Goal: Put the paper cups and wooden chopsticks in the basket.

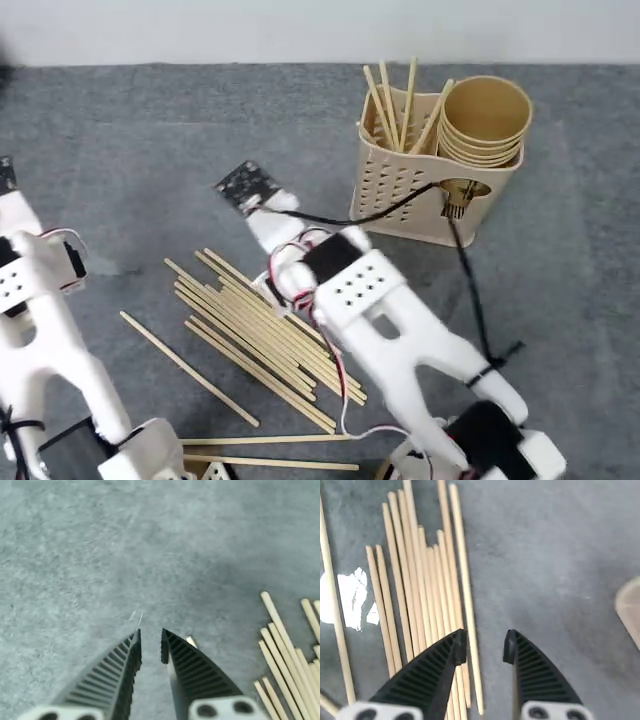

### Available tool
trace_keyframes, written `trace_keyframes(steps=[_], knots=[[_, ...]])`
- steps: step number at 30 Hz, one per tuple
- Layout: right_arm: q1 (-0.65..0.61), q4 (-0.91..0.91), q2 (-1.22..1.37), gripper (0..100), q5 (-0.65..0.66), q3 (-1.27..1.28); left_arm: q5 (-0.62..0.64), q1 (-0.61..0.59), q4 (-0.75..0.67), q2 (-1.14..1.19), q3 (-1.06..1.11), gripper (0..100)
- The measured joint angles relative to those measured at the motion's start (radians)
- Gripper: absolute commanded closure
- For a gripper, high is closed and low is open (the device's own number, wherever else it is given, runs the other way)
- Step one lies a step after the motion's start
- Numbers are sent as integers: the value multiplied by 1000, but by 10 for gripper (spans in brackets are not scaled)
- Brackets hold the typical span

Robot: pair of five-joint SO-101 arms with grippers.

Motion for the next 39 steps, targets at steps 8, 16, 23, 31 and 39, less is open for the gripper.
trace_keyframes(steps=[8, 16, 23, 31, 39], knots=[[-28, -26, 310, 809, 2, -97, -2, -9, 0, 0, 0, 935], [-81, -35, 493, 809, 2, -206, -2, -9, 0, 0, 0, 935], [-63, -34, 598, 924, 2, -308, -2, -9, 0, 0, 0, 935], [-28, -32, 658, 991, 8, -379, -2, -9, 0, 0, 0, 935], [-28, 3, 661, 991, 58, -397, -2, -9, 0, 0, 0, 935]])
